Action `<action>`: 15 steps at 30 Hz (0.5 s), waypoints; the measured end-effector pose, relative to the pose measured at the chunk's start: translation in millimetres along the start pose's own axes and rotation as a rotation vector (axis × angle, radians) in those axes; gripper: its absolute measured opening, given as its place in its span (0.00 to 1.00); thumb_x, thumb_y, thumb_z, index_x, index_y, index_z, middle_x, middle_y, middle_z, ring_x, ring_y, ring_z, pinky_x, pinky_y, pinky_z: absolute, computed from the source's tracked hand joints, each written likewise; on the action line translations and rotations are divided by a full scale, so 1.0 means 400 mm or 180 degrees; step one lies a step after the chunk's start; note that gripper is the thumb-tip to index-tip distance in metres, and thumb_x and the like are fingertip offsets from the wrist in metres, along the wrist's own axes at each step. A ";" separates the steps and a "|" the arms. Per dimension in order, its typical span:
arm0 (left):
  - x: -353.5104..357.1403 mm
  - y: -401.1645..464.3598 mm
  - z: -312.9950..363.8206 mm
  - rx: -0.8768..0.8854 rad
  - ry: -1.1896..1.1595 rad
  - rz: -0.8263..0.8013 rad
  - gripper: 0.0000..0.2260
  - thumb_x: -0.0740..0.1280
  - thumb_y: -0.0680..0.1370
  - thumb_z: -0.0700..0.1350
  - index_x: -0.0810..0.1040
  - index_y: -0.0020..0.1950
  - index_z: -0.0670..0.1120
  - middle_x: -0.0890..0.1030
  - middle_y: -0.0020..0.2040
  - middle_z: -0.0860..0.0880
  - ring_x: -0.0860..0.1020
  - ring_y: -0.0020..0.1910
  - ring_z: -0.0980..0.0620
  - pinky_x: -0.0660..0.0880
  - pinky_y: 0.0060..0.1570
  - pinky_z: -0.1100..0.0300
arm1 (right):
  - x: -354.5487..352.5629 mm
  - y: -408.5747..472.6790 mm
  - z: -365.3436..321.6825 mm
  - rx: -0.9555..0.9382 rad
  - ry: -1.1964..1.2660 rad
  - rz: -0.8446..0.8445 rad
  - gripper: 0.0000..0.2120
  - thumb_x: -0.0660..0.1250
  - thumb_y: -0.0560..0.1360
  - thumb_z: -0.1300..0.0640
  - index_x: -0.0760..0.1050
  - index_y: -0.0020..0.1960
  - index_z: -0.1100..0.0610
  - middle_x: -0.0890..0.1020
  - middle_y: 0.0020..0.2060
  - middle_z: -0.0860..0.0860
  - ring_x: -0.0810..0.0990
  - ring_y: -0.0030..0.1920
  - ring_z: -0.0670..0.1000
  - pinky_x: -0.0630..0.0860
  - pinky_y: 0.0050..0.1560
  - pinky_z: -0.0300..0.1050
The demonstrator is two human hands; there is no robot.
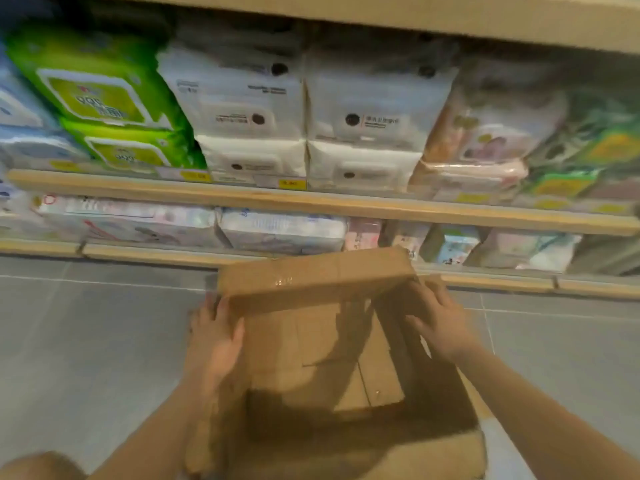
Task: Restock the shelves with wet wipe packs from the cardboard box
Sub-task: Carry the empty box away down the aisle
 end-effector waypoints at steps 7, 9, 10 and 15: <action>0.158 -0.168 -0.106 -0.0748 -0.0166 -0.0551 0.38 0.63 0.78 0.42 0.40 0.75 0.62 0.45 0.77 0.42 0.51 0.74 0.36 0.64 0.65 0.37 | 0.183 -0.049 0.133 0.0894 0.0168 -0.0226 0.39 0.64 0.77 0.51 0.40 0.75 0.42 0.50 0.77 0.51 0.56 0.74 0.62 0.59 0.69 0.67; 0.164 -0.174 -0.107 -0.0763 -0.0301 -0.0399 0.39 0.61 0.78 0.36 0.39 0.75 0.61 0.49 0.77 0.41 0.58 0.71 0.34 0.65 0.64 0.38 | 0.195 -0.042 0.126 0.0824 0.0434 -0.0104 0.41 0.63 0.75 0.65 0.43 0.76 0.43 0.55 0.75 0.55 0.63 0.70 0.64 0.66 0.66 0.63; 0.160 -0.170 -0.112 -0.0728 -0.0283 -0.0379 0.40 0.61 0.77 0.35 0.39 0.75 0.61 0.50 0.76 0.40 0.61 0.70 0.33 0.66 0.64 0.38 | 0.190 -0.041 0.121 0.0770 0.0490 -0.0105 0.42 0.61 0.74 0.70 0.43 0.77 0.44 0.58 0.74 0.56 0.66 0.68 0.65 0.67 0.64 0.61; 0.016 -0.151 -0.115 -0.0648 -0.0470 -0.0302 0.38 0.62 0.79 0.41 0.37 0.75 0.60 0.61 0.71 0.42 0.72 0.58 0.34 0.72 0.57 0.39 | 0.099 -0.066 0.069 0.0694 0.0436 -0.0288 0.41 0.60 0.75 0.69 0.42 0.77 0.47 0.62 0.72 0.58 0.71 0.64 0.66 0.70 0.61 0.58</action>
Point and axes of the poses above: each hand's wrist, its own y-axis towards the middle knuckle, its own x-axis out of the palm, z = x × y, the point moved 3 cm from there along y, towards the middle knuckle
